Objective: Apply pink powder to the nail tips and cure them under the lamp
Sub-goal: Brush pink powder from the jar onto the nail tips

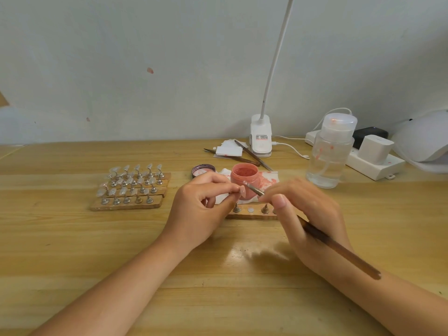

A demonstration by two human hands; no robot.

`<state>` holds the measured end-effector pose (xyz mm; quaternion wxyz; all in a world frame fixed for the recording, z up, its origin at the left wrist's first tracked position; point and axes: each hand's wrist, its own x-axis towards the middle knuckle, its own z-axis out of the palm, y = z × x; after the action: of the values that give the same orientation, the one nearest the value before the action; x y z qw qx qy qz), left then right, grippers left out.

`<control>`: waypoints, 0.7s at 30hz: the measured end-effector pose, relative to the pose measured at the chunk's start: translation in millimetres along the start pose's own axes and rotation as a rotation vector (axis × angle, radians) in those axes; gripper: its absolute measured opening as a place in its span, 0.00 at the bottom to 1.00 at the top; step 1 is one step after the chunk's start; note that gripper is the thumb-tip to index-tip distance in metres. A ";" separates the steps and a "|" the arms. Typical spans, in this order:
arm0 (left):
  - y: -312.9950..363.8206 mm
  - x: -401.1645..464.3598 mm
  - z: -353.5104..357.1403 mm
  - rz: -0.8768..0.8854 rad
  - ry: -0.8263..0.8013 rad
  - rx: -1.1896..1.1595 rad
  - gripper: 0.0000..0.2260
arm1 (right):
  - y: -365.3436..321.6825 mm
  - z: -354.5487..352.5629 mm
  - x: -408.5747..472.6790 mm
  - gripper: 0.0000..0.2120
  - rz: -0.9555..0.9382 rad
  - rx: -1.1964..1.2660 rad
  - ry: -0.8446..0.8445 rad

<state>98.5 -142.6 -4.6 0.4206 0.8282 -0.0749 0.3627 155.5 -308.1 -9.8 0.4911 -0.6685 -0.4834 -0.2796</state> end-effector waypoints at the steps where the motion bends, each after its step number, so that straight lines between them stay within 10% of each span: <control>1: 0.1 -0.1 -0.1 0.001 -0.001 0.004 0.12 | 0.6 0.6 0.3 0.22 0.003 -0.019 -0.010; 21: 1.6 -0.9 -0.8 -0.048 0.000 -0.015 0.11 | 0.2 -0.5 -0.3 0.25 -0.015 -0.030 -0.026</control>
<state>96.8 -143.1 -3.9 0.4354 0.8266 -0.0579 0.3517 155.6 -308.8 -9.9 0.4725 -0.6759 -0.4904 -0.2818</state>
